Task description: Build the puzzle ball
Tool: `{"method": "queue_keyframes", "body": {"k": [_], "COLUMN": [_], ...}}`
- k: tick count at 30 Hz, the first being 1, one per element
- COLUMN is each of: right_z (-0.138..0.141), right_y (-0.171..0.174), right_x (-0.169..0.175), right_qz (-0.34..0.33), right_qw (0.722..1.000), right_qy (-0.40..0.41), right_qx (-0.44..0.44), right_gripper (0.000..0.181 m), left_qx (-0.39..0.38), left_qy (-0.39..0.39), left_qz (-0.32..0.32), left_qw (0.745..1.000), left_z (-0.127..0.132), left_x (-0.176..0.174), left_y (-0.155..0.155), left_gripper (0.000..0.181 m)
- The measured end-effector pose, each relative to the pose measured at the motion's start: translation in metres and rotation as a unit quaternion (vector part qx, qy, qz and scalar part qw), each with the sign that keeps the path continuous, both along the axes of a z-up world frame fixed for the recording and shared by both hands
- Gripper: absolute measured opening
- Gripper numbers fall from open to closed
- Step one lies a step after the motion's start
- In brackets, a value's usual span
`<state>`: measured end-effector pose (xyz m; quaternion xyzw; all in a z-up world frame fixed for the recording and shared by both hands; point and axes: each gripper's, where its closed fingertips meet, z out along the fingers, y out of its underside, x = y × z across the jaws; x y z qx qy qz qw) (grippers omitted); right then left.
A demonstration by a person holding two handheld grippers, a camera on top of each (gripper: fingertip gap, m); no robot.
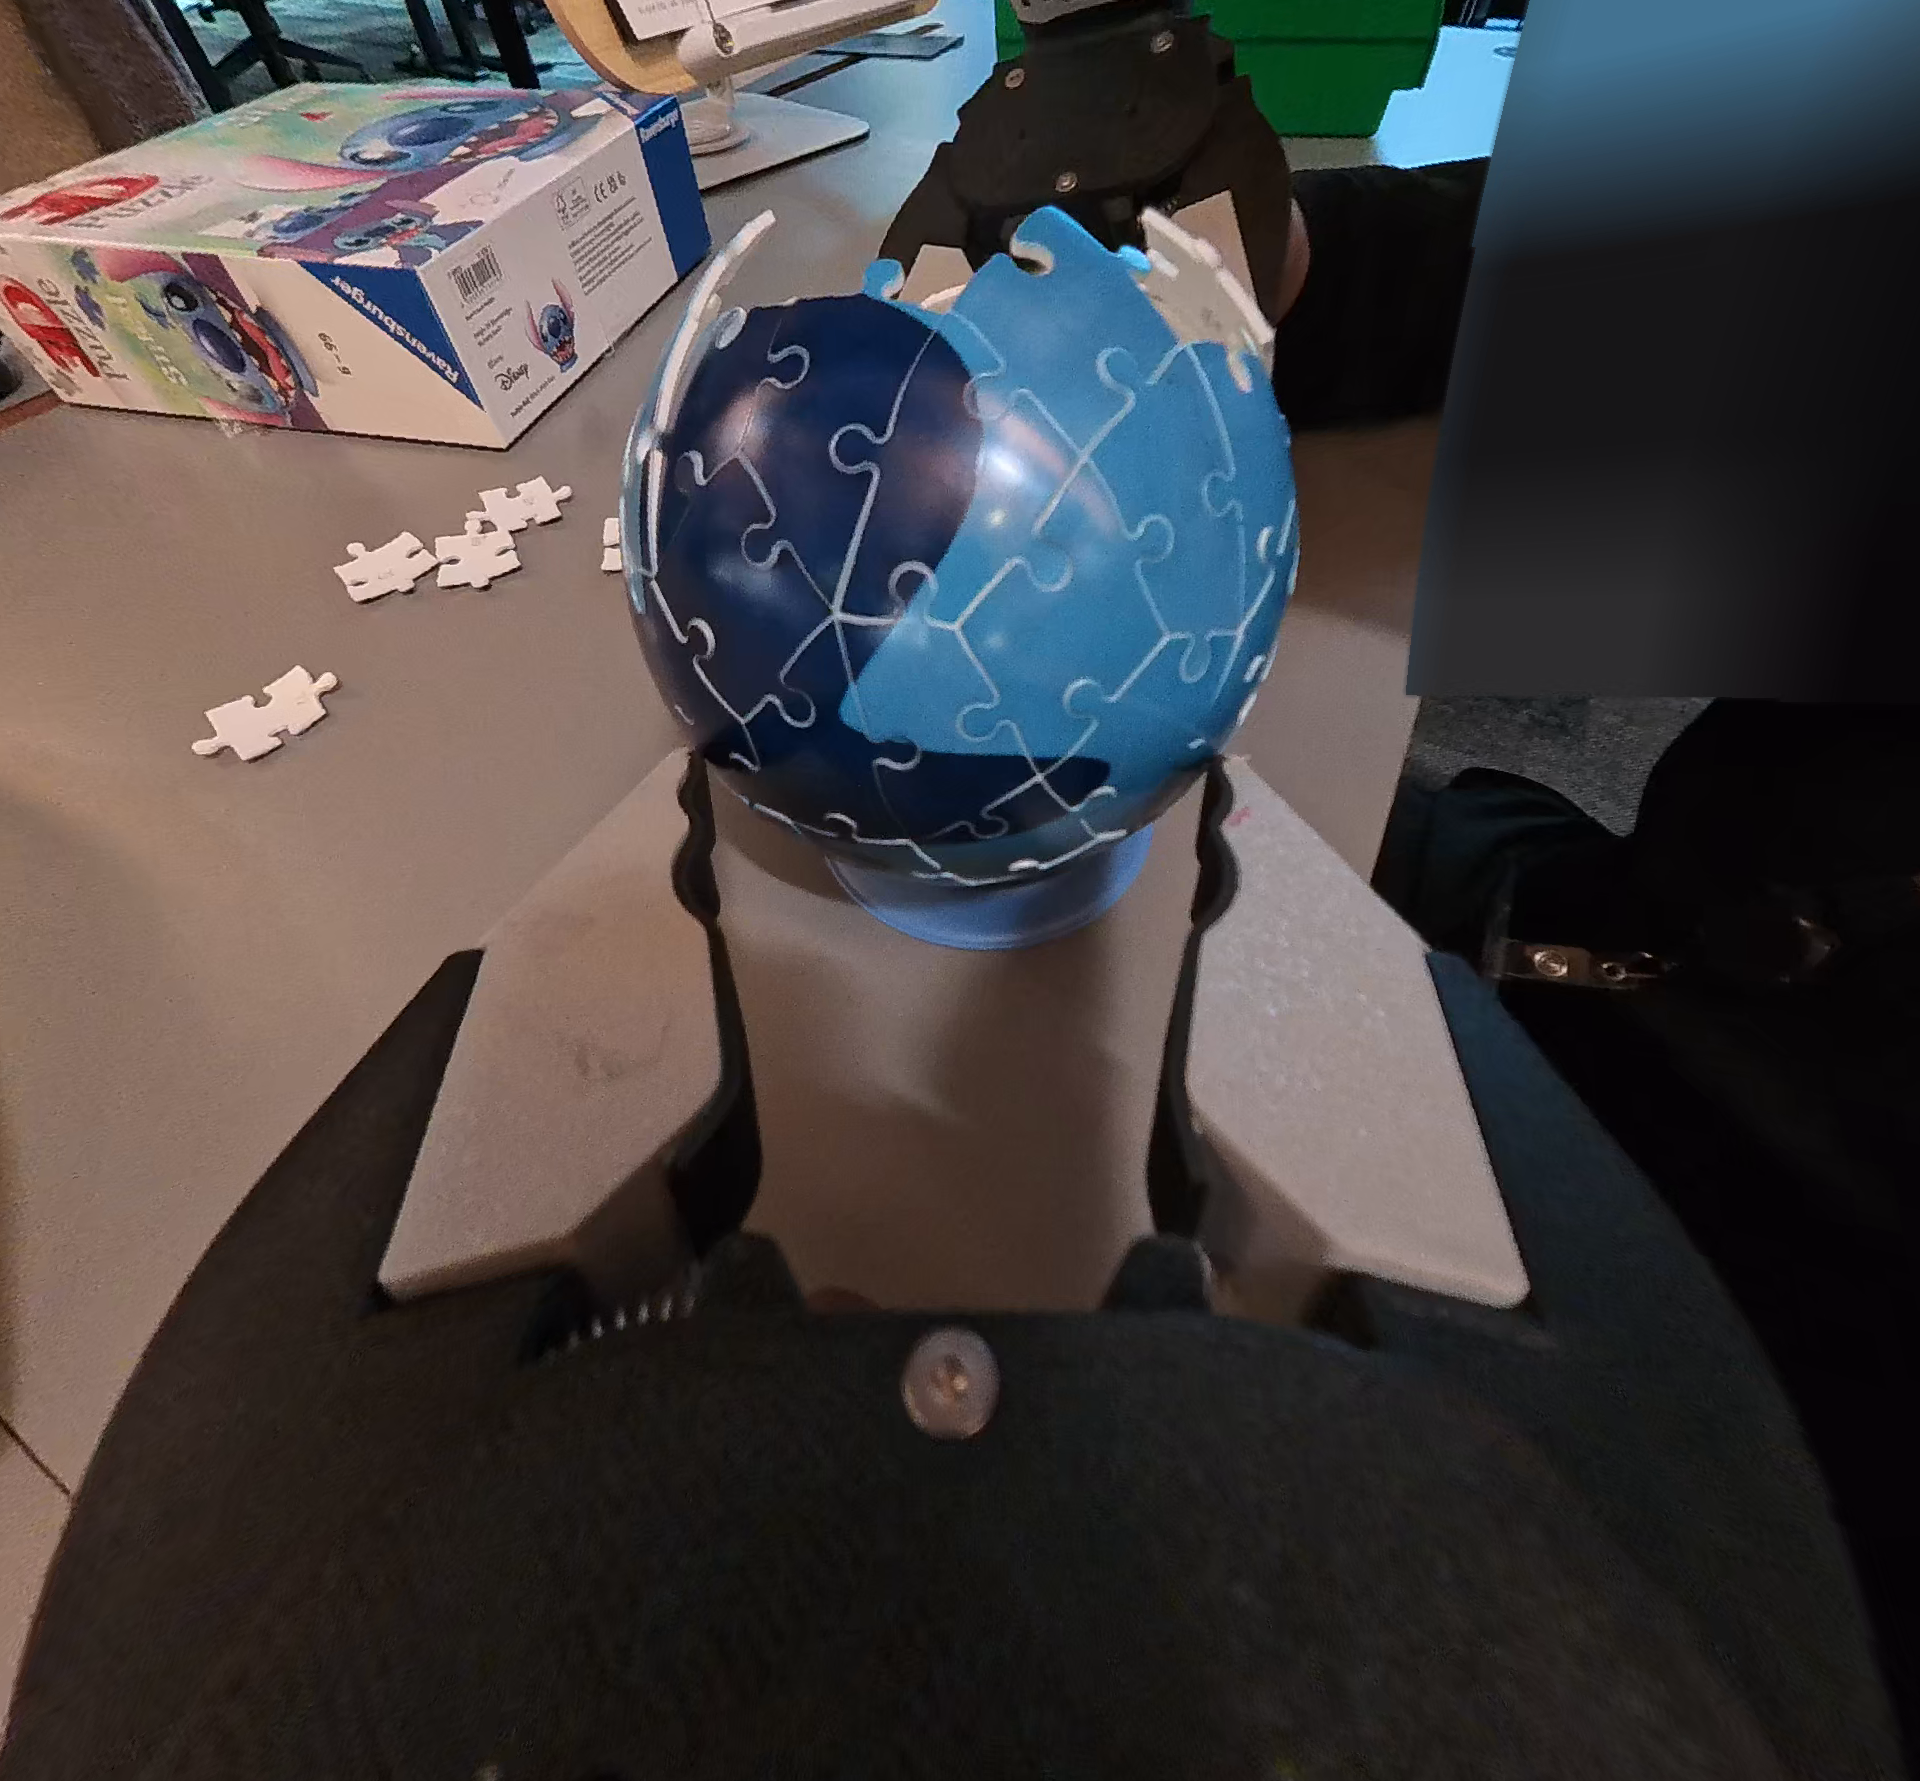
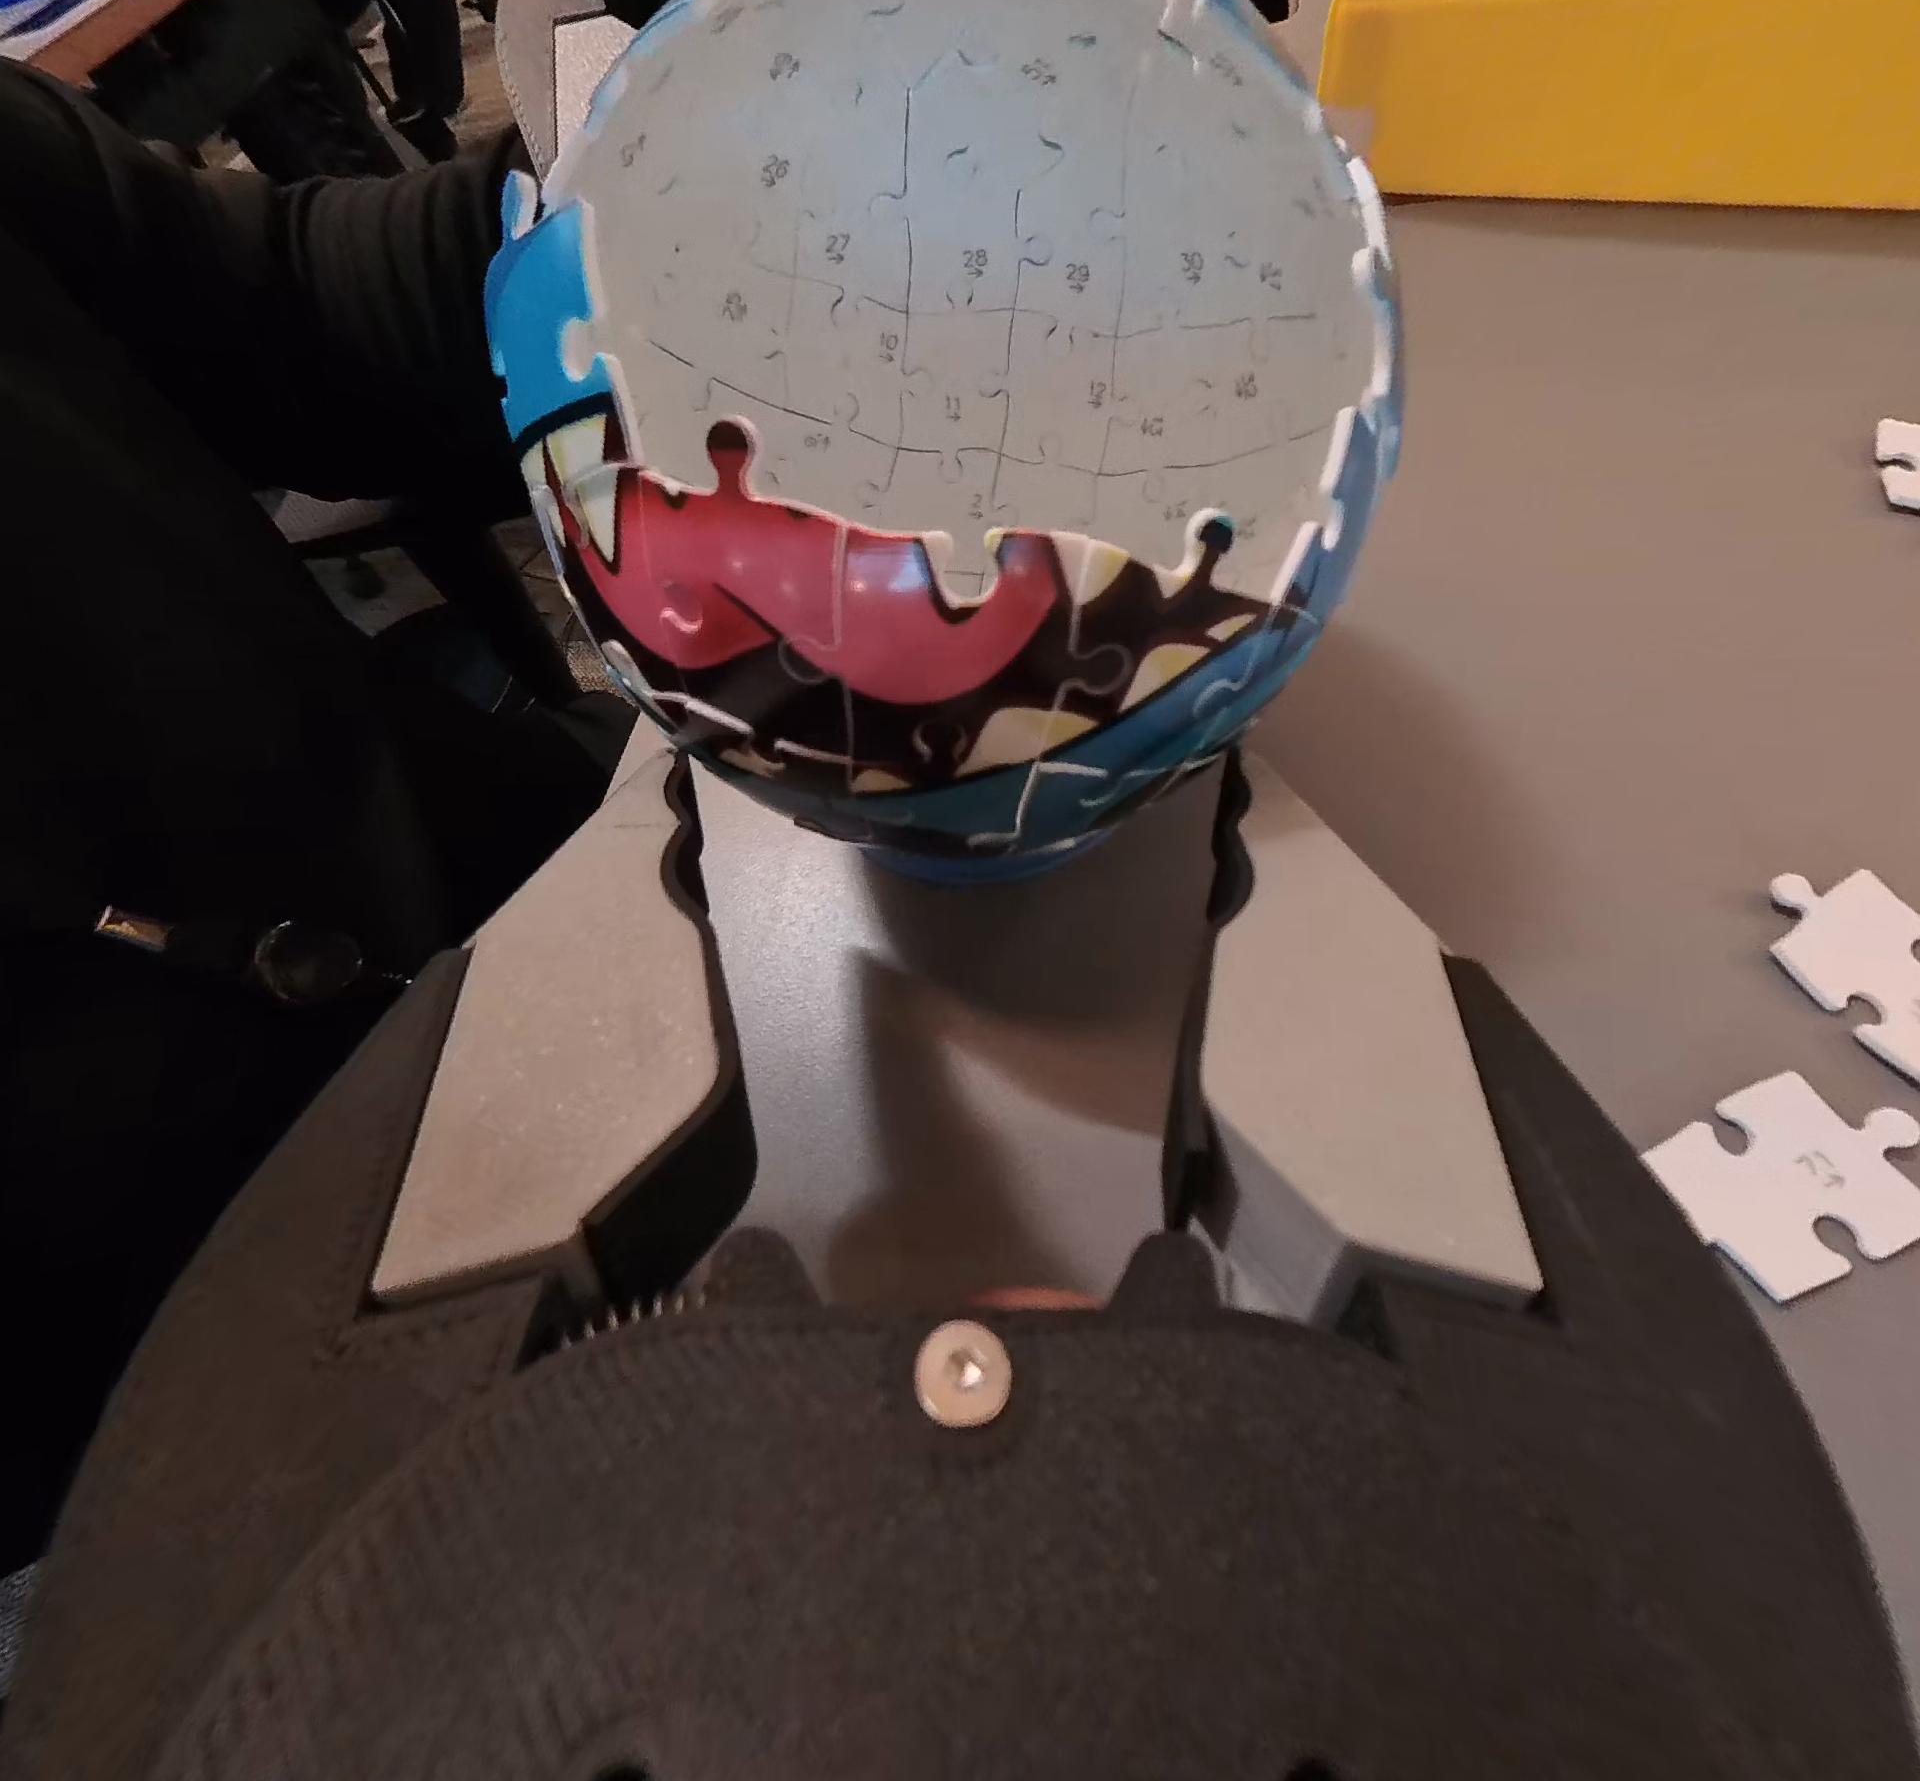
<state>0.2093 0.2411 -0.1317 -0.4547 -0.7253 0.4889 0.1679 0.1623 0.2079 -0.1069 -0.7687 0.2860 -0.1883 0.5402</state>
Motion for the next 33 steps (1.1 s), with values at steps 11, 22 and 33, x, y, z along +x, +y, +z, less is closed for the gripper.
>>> {"method": "queue_keyframes", "body": {"k": [11, 22, 33], "right_z": [-0.003, 0.002, 0.004], "right_y": [0.008, 0.037, 0.047], "right_x": [0.000, 0.006, 0.007], "right_qz": [-0.014, -0.053, -0.070], "right_qw": [0.999, 0.997, 0.996], "right_qy": [0.010, 0.019, 0.022], "right_qx": [0.039, 0.045, 0.041], "right_gripper": [0.099, 0.096, 0.092], "left_qx": [0.003, 0.006, 0.012], "left_qy": [0.000, 0.019, 0.036], "left_qz": [-0.006, -0.015, -0.009], "left_qw": [1.000, 1.000, 0.999], "left_z": [0.004, 0.008, 0.013], "left_x": [-0.002, 0.002, -0.005], "left_y": [-0.007, -0.018, -0.024], "left_gripper": [0.089, 0.089, 0.087]}}
